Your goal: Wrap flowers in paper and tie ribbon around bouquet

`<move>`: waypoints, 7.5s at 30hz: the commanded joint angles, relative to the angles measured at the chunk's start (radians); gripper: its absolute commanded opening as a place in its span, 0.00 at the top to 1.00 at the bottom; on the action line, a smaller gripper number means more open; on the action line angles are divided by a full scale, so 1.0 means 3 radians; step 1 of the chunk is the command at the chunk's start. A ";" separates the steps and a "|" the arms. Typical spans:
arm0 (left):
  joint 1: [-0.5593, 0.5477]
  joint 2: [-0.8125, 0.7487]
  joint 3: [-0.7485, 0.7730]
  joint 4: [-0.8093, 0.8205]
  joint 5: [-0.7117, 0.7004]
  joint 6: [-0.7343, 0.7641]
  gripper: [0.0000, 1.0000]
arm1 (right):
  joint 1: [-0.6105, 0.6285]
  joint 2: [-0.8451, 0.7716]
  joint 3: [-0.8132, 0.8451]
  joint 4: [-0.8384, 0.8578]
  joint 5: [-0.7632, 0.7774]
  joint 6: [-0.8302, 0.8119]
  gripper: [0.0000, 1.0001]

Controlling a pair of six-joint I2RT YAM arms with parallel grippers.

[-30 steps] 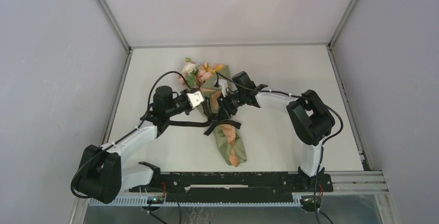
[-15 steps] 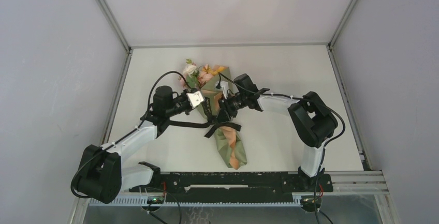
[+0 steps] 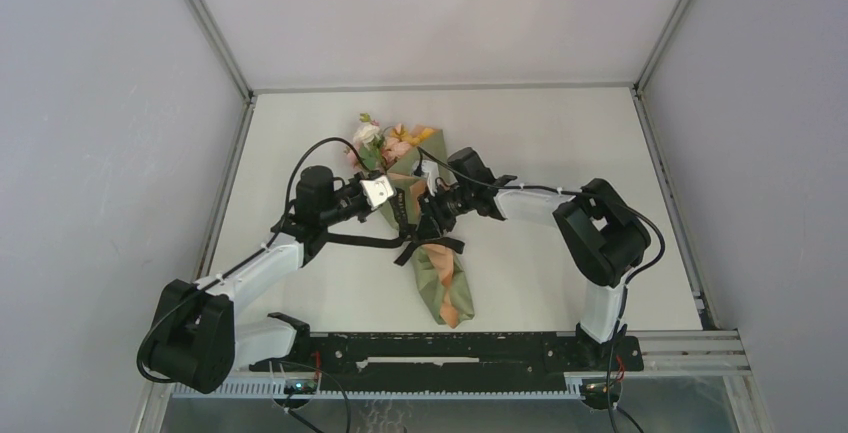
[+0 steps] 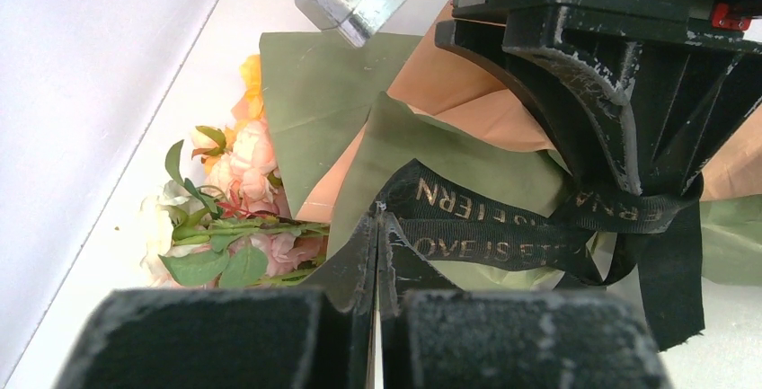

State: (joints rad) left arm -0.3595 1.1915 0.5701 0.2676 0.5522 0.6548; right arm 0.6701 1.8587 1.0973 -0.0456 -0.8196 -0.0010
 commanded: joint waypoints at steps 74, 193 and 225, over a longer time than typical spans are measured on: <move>-0.0011 0.0001 -0.0044 0.0054 0.0000 0.0037 1.00 | 0.0073 -0.0087 -0.0025 0.0170 0.0532 0.0013 0.76; 0.1015 -0.0230 -0.0414 -0.1751 -0.0616 0.2796 1.00 | -0.1310 -0.0517 -0.1013 -0.0734 0.1084 0.1034 1.00; 0.1169 -0.1025 -0.0362 -0.2788 -0.0062 0.2414 0.86 | -0.0870 -0.1295 -0.1072 -0.1190 0.1363 0.1180 0.46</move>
State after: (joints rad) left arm -0.0078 0.9565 0.4374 -0.5114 0.4461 1.5181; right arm 0.4747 1.5532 0.6971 -0.3088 -0.5297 0.3901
